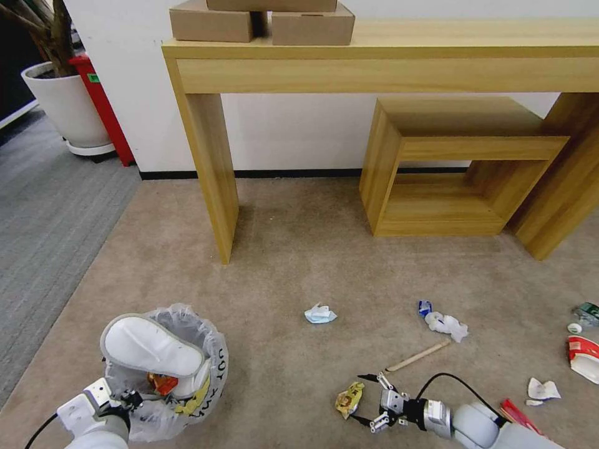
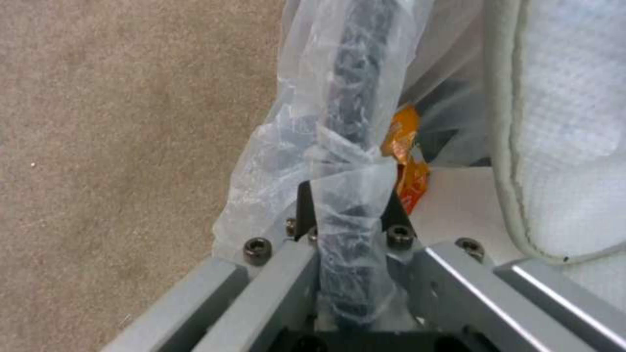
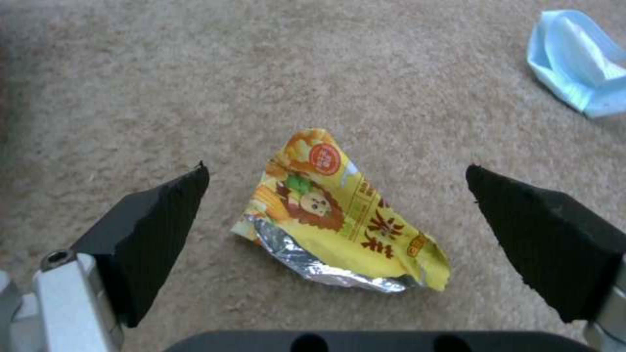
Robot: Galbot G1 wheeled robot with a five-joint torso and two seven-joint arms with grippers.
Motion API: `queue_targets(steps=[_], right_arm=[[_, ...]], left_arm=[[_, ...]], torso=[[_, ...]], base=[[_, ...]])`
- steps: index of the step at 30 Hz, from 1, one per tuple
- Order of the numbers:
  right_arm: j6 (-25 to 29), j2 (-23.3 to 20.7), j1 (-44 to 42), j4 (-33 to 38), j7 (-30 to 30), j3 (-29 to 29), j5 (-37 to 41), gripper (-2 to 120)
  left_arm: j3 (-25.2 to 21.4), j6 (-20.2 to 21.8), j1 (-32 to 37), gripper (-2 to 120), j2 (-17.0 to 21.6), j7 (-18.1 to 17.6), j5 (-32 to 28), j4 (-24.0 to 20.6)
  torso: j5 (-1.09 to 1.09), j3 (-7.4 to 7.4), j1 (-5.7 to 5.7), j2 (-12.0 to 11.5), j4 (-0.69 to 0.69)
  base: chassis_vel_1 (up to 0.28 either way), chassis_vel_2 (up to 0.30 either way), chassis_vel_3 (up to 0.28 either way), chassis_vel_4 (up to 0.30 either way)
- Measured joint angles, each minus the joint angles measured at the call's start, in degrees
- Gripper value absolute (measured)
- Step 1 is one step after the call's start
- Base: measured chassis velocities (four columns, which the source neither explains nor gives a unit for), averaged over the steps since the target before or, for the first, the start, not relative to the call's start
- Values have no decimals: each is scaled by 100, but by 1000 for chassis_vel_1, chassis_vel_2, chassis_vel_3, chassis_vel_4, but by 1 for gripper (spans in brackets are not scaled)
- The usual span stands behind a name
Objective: Pick up the trash bin and place the garbage on the floor into it.
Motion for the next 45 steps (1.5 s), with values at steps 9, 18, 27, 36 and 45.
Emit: queue_targets(steps=[9, 18, 27, 36, 45], right_arm=[[-7, 43, -9, -128, 94, 38, 81, 100], [-33, 121, -89, -240, 180, 74, 219, 100], [-26, 233, -126, -395, 186, 109, 381, 100], [-14, 305, -120, -504, 176, 108, 445, 100], [-12, 374, -126, -540, 165, 84, 523, 100]], left_arm=[[23, -1, -21, 0, 6, 0, 12, 30], [54, -2, -38, 0, 11, 3, 13, 58], [84, -3, -37, 0, 30, -4, 14, 66], [100, -4, -35, 0, 34, -9, 16, 68], [129, -4, -20, 0, 42, -10, 37, 73]], torso=[[-2, 0, 0, 0, 0], [-1, 1, 1, 0, -1], [-1, 1, 1, -1, -1], [-3, 1, 1, -1, -1], [-3, 1, 1, -1, -1]], base=[[0, 0, 0, 0], [0, 0, 0, 0], [0, 0, 0, 0], [0, 0, 0, 0], [0, 0, 0, 0]])
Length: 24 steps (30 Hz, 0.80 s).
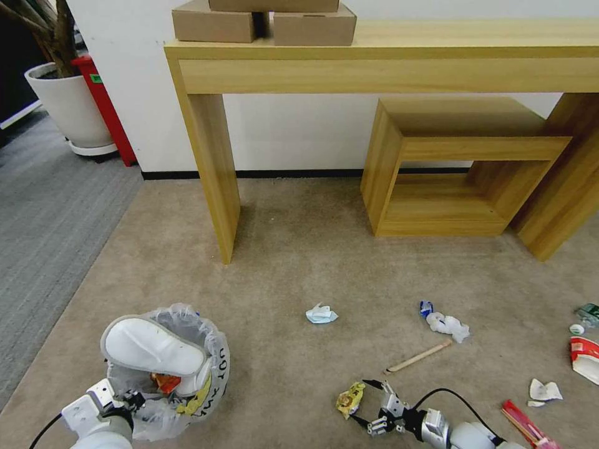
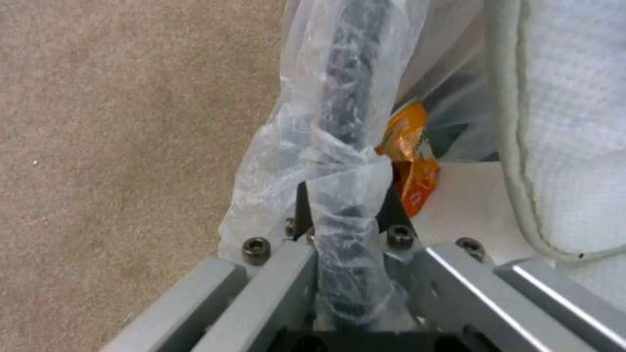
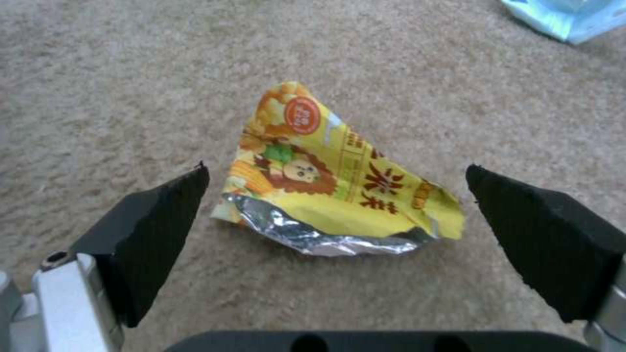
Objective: Pick up the trash bin and place the garbage on the floor into it.
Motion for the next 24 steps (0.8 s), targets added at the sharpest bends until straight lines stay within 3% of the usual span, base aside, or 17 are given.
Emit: queue_targets(steps=[16, 20, 24], right_arm=[[-30, 223, 90, -247, -49, -113, 58, 100], [-26, 272, 79, -318, -79, -125, 62, 95], [-1, 334, 65, -387, -125, -140, 108, 80]], left_arm=[[48, -1, -4, 0, -39, 36, 61, 29], [48, -2, -3, 0, -39, 37, 65, 29], [48, -7, 3, 0, -40, 41, 70, 29]], torso=[[1, 0, 0, 0, 1], [0, 0, 0, 0, 0], [0, 0, 0, 0, -1]], base=[[0, 0, 0, 0], [0, 0, 0, 0], [0, 0, 0, 0]])
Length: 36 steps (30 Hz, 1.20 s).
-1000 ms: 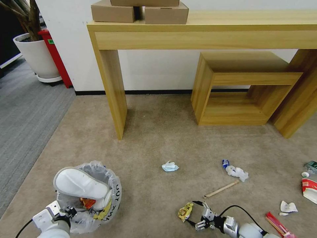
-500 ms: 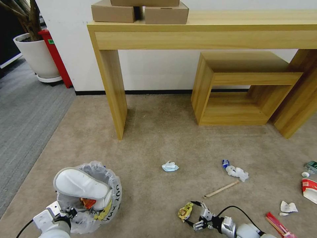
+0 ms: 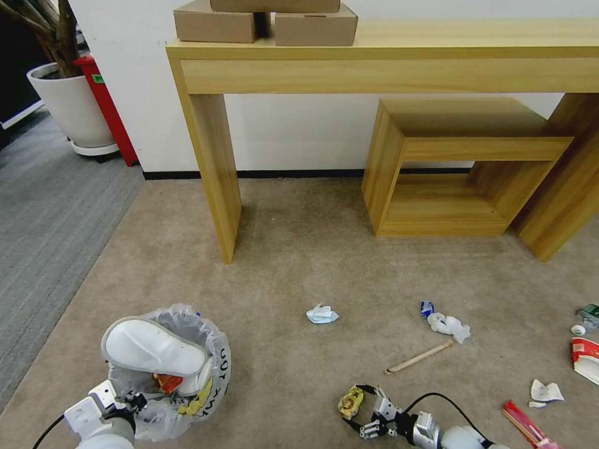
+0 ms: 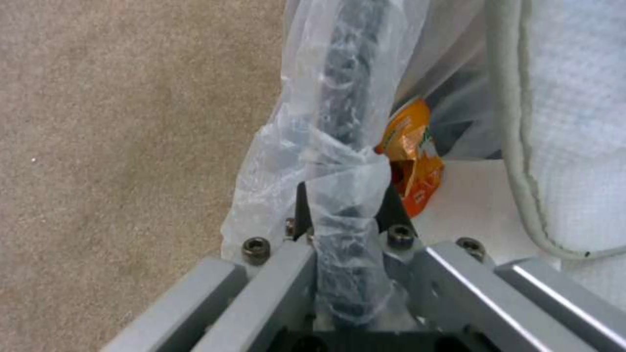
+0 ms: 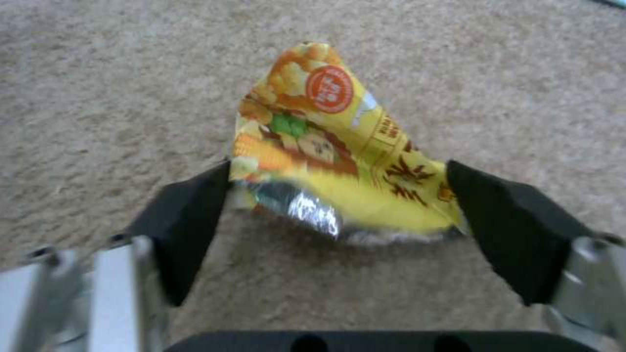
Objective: Pick up the trash bin and place the garbage on the floor into it.
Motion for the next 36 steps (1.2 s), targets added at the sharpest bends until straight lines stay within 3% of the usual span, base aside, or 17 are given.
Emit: queue_targets(steps=[7, 11, 14, 21, 36], right_arm=[[69, 28, -25, -60, -4, 5, 26, 50], [80, 28, -24, -59, 3, 16, 53, 41], [96, 37, -3, -61, 69, 26, 93, 25], [127, 23, 14, -60, 132, 37, 158, 2], [114, -49, 20, 97, 169, 86, 340, 0]], left_arm=[[-1, -12, 1, 0, -3, 5, 21, 0], [-1, -13, -5, 0, -1, 7, 28, 0], [10, -14, -30, 0, 4, 8, 46, 7], [27, -19, -50, 0, 36, 8, 55, 24], [54, -39, -76, 0, 51, 19, 73, 29]], torso=[[0, 0, 0, 0, 0], [-1, 0, 0, 0, 0], [0, 0, 0, 0, 1], [-1, 0, 0, 0, 1], [-1, 0, 0, 0, 0]], base=[[0, 0, 0, 0], [0, 0, 0, 0], [0, 0, 0, 0], [0, 0, 0, 0], [0, 0, 0, 0]])
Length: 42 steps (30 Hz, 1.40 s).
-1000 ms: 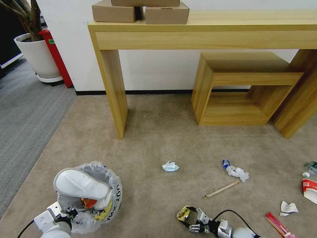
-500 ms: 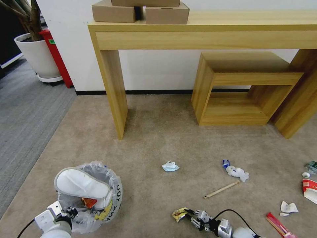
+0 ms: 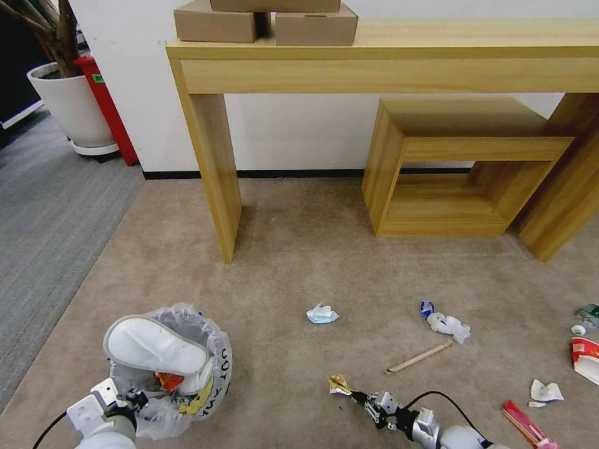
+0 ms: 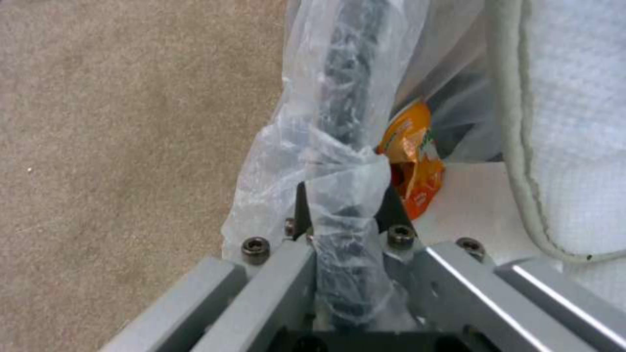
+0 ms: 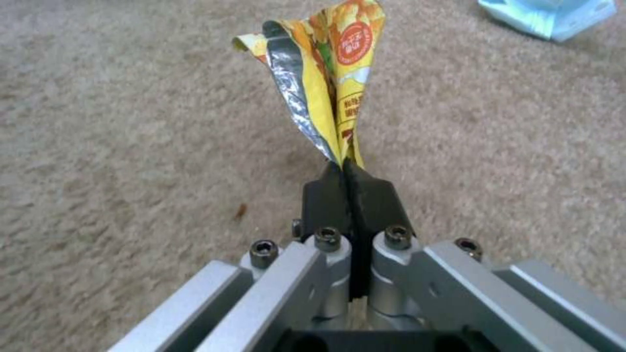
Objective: Pick up the trash bin and place the garbage on the floor into it.
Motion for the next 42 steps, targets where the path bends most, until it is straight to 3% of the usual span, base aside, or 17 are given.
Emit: queue_targets(steps=[9, 15, 22, 37, 42], right_arm=[[44, -71, 45, 439, -1, 251, 142, 0], [263, -222, 461, 1070, 1, 526, 387, 0], [112, -273, 990, 1953, 72, 750, 977, 0], [-495, -400, 2344, 3951, 343, 366, 1956, 0], [-687, -309, 2715, 4280, 335, 114, 2228, 0]], left_arm=[[1, -11, -50, 0, 37, 1, -77, 1], [-47, -15, -23, 0, 32, 9, -138, 2], [-136, -14, -37, 0, 81, -27, -304, -61], [-213, 2, -78, 0, 65, -19, -425, -110], [-207, 2, -92, 0, 69, -22, -433, -125]], torso=[[0, 0, 0, -1, -1], [-3, 1, 0, -1, -1], [-10, 2, 1, -3, -3], [-1, 0, 1, -2, 1], [-3, 0, 1, -1, 0]], base=[[0, 0, 0, 0], [0, 0, 0, 0], [0, 0, 0, 0], [0, 0, 0, 0], [0, 0, 0, 0]])
